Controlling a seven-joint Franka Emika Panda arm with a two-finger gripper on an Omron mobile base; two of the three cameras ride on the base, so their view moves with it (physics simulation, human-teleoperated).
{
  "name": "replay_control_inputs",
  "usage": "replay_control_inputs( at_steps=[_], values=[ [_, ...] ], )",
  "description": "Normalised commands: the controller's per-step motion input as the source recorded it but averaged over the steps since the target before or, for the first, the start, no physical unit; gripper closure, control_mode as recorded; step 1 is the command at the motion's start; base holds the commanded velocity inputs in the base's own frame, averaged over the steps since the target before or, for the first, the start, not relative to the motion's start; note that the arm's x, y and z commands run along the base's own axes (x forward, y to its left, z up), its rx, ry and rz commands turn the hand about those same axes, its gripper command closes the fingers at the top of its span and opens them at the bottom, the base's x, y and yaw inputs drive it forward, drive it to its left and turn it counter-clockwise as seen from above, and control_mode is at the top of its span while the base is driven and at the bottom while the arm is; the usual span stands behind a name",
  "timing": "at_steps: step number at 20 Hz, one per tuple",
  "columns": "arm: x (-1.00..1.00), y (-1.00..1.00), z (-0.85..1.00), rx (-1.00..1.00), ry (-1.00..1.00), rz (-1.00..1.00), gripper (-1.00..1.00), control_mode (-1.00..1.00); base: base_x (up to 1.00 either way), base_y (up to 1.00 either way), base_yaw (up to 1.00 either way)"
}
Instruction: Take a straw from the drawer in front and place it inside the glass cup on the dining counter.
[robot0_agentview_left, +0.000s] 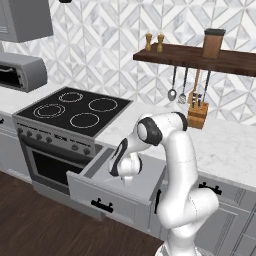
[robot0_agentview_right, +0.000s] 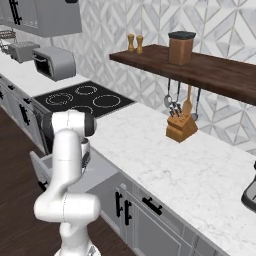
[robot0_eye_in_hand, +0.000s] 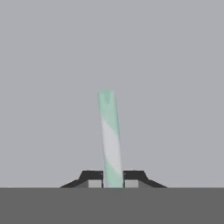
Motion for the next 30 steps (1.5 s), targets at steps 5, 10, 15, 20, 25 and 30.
replay_control_inputs(
  at_steps=[5, 10, 15, 20, 25, 30],
  values=[
    [-1.0, 0.0, -1.0, 0.06, -0.03, 0.0, 1.0, -1.0, 0.0, 0.0, 0.0],
    [-1.0, 0.0, -1.0, 0.01, 0.0, 0.0, 1.0, -1.0, 0.0, 0.0, 0.0],
    [-1.0, 0.2, -0.91, 0.0, -0.02, 0.07, 1.0, -1.0, 0.0, 0.0, 0.0],
    [-1.0, 0.35, -0.27, 0.01, -0.02, 0.16, 1.0, -1.0, 0.0, 0.0, 0.0],
    [-0.84, 0.06, 0.4, 0.06, -0.04, 0.0, 1.0, -1.0, 0.0, 0.0, 0.0],
    [-0.79, -0.17, 0.96, 0.25, -0.21, -0.24, 1.0, -1.0, 0.0, 0.0, 0.0]
  ],
)
